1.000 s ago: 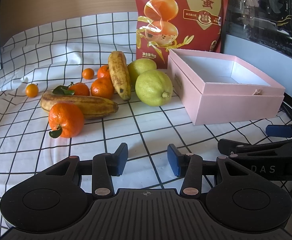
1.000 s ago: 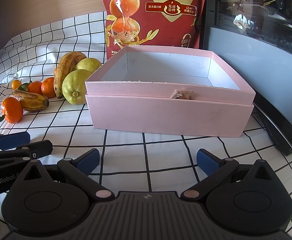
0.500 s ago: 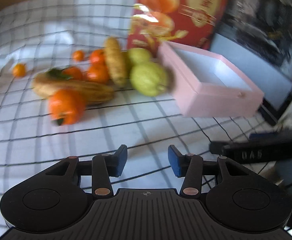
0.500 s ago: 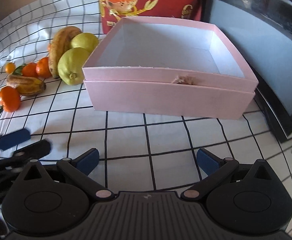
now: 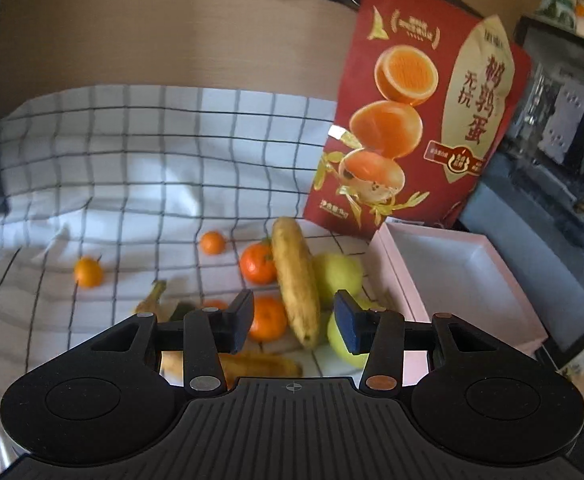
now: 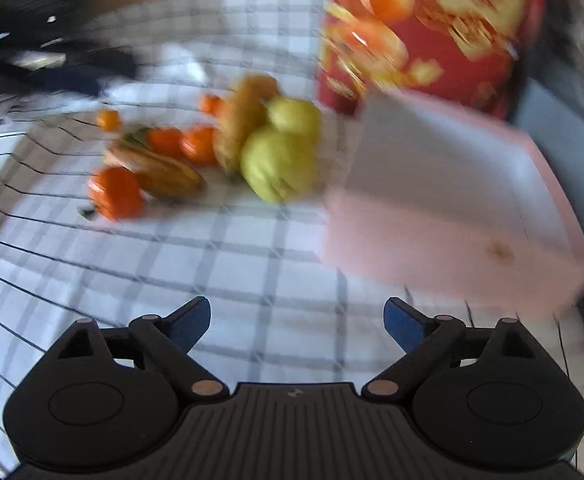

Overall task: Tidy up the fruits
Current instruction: 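Reach the right gripper to the large green citrus and close on it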

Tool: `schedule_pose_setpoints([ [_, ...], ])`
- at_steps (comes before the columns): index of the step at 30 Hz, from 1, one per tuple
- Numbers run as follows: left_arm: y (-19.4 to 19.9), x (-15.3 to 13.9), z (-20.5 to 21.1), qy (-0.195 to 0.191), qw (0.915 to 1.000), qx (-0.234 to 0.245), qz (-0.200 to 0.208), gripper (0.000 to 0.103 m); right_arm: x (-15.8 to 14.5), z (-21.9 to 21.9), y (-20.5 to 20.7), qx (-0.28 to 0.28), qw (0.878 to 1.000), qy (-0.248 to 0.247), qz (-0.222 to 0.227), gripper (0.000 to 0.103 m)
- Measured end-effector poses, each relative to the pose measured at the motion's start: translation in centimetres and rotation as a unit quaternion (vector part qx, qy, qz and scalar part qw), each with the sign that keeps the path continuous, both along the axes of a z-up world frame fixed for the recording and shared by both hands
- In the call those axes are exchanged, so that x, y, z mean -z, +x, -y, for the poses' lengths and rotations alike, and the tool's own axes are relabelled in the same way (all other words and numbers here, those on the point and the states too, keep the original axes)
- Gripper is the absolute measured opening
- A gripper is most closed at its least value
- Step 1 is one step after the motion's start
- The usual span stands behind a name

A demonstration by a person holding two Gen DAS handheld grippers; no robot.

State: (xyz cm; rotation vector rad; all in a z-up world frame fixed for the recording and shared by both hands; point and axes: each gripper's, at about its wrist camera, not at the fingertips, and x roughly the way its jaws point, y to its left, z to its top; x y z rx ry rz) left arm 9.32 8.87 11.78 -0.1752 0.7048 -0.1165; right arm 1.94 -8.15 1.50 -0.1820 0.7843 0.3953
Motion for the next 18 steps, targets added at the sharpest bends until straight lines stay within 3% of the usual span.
schedule_pose_setpoints([
  [2, 1.4, 0.2, 0.7, -0.008, 0.9997, 0.025, 0.001, 0.049, -0.9, -1.2, 0.1, -0.04, 0.999, -0.015, 0.028, 0.095],
  [4, 1.6, 0.6, 1.0, -0.01, 0.9986, 0.033, 0.04, 0.05, -1.6, -1.5, 0.1, -0.052, 0.997, -0.025, 0.054, 0.095],
  [6, 0.6, 1.2, 0.6, -0.009, 0.9971, 0.004, 0.075, 0.049, -2.2, -1.4, 0.4, -0.041, 0.995, -0.037, 0.082, 0.095],
  [8, -1.2, 2.3, -1.0, -0.035, 0.9946, -0.031, 0.092, 0.049, -2.4, -1.6, 1.0, -0.03, 0.993, -0.059, 0.099, 0.092],
  [11, -3.4, 4.6, -3.1, -0.07, 0.9916, -0.076, 0.078, 0.048, -2.7, -2.4, 2.4, -0.043, 0.99, -0.098, 0.09, 0.08],
  [14, -4.5, 6.4, -4.6, -0.108, 0.9877, -0.106, 0.039, 0.048, -2.4, -3.9, 3.6, -0.058, 0.985, -0.13, 0.102, 0.079],
  [18, -6.5, 6.6, -4.9, -0.103, 0.9892, -0.103, 0.015, 0.048, -1.1, -6.1, 6.0, -0.064, 0.98, -0.162, 0.097, 0.079],
])
